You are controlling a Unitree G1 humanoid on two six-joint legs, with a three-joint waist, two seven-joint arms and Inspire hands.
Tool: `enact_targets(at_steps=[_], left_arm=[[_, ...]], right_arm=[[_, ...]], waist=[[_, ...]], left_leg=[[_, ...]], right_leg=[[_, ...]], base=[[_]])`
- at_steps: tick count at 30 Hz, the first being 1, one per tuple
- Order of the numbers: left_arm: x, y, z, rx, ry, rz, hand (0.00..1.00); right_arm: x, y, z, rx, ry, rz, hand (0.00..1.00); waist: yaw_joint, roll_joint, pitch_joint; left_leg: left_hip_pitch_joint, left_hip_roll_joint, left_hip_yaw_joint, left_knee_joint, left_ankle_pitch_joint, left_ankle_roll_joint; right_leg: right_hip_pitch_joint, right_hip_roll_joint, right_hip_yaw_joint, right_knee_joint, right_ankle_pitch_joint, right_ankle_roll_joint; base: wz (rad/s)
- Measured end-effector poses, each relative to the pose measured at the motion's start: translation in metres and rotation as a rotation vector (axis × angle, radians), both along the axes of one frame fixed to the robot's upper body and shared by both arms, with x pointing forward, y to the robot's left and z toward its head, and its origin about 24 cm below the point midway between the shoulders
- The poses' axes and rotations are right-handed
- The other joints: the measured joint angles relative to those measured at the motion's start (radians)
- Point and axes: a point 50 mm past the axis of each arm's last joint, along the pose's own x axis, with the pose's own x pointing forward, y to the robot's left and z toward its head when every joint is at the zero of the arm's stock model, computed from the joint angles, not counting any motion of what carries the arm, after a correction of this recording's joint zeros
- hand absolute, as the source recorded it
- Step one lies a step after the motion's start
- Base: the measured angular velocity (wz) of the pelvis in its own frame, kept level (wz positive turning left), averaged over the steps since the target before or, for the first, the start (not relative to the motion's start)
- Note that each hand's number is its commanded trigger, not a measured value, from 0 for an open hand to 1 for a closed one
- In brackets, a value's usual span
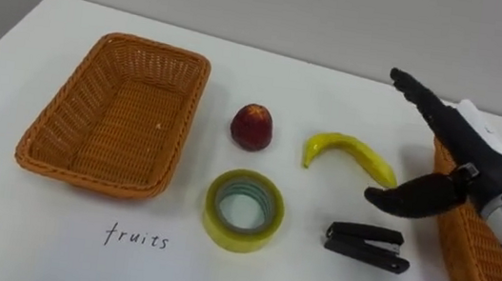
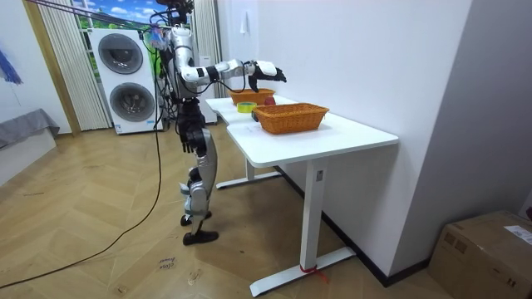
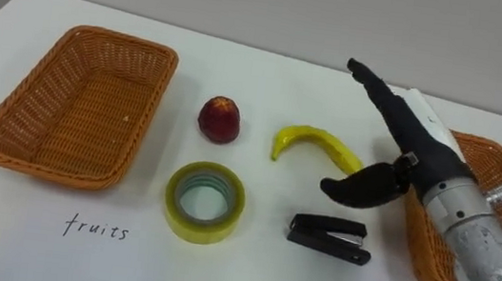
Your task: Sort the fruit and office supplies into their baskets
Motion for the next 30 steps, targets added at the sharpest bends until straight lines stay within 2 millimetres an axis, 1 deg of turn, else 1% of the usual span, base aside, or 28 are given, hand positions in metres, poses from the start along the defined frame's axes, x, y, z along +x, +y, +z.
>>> enact_targets(at_steps=[3, 5, 7, 10, 12, 14, 16, 20, 24, 26, 30], left_arm=[[0.001, 0.001, 0.000, 0.002, 0.000, 0.001, 0.00], [0.002, 0.001, 0.000, 0.003, -0.003, 0.001, 0.00], [0.005, 0.001, 0.000, 0.002, -0.009, -0.001, 0.00], [0.005, 0.001, 0.000, 0.004, -0.009, 0.000, 0.00], [0.005, 0.001, 0.000, 0.005, -0.006, -0.001, 0.00], [0.005, 0.001, 0.000, 0.004, 0.000, 0.000, 0.00], [0.005, 0.002, 0.000, 0.005, 0.003, 0.001, 0.00], [0.008, 0.002, 0.000, 0.006, 0.001, -0.002, 0.00], [0.010, 0.005, 0.001, 0.012, -0.004, -0.007, 0.00], [0.012, 0.006, 0.002, 0.016, -0.005, -0.007, 0.00], [0.011, 0.010, 0.003, 0.021, 0.011, -0.014, 0.00]], right_arm=[[-0.001, 0.000, -0.003, -0.020, 0.047, 0.017, 0.00], [-0.003, -0.001, -0.009, -0.021, 0.091, 0.029, 0.00], [-0.004, -0.002, -0.019, -0.021, 0.173, 0.041, 0.00], [-0.005, -0.001, -0.024, -0.022, 0.221, 0.062, 0.00], [-0.006, 0.000, -0.035, -0.030, 0.286, 0.074, 0.00], [-0.007, 0.000, -0.039, -0.033, 0.322, 0.076, 0.00], [-0.008, -0.002, -0.043, -0.035, 0.352, 0.073, 0.00], [-0.009, -0.003, -0.045, -0.038, 0.376, 0.076, 0.00], [-0.009, -0.001, -0.049, -0.042, 0.405, 0.087, 0.00], [-0.010, -0.001, -0.054, -0.042, 0.434, 0.093, 0.00], [-0.014, -0.007, -0.069, -0.038, 0.522, 0.069, 0.00]], waist=[[0.006, 0.001, 0.0001], [0.016, 0.002, 0.0006], [0.023, 0.004, 0.0012], [0.027, 0.007, 0.0021], [0.027, 0.006, 0.0020], [0.026, 0.006, 0.0020], [0.026, 0.005, 0.0010], [0.025, 0.002, -0.0008], [0.023, -0.005, -0.0006], [0.023, -0.008, -0.0005], [0.025, -0.013, 0.0002]], left_leg=[[0.001, 0.000, 0.001, 0.000, 0.000, 0.000], [0.003, 0.001, 0.002, -0.001, 0.000, 0.000], [0.005, 0.001, 0.001, -0.001, 0.000, 0.000], [0.005, 0.001, 0.001, -0.002, 0.000, 0.000], [0.007, 0.001, 0.000, -0.002, 0.000, 0.000], [0.006, 0.001, -0.001, -0.001, 0.000, 0.000], [0.006, 0.001, -0.001, -0.001, 0.000, 0.000], [0.007, 0.001, -0.002, 0.000, 0.000, 0.000], [0.008, 0.000, -0.002, 0.001, 0.000, 0.000], [0.008, 0.000, -0.004, 0.002, 0.000, 0.000], [0.008, 0.000, -0.005, 0.003, 0.000, 0.000]], right_leg=[[0.005, 0.000, 0.001, 0.002, 0.001, 0.000], [0.006, 0.001, 0.001, 0.002, 0.003, 0.000], [0.008, 0.000, 0.000, 0.002, 0.003, 0.001], [0.009, 0.001, -0.001, 0.002, 0.005, 0.001], [0.011, 0.000, -0.003, 0.002, 0.005, 0.001], [0.011, 0.000, -0.005, 0.002, 0.005, 0.000], [0.011, 0.000, -0.005, 0.002, 0.005, 0.000], [0.011, 0.000, -0.005, 0.002, 0.006, 0.000], [0.013, 0.000, -0.006, 0.002, 0.006, 0.000], [0.014, -0.001, -0.006, 0.003, 0.006, 0.000], [0.015, -0.001, -0.007, 0.003, 0.006, 0.000]], base=[[-0.01], [-0.02], [0.00], [0.00], [0.00], [0.00], [0.00], [0.00], [0.00], [0.00], [0.00]])
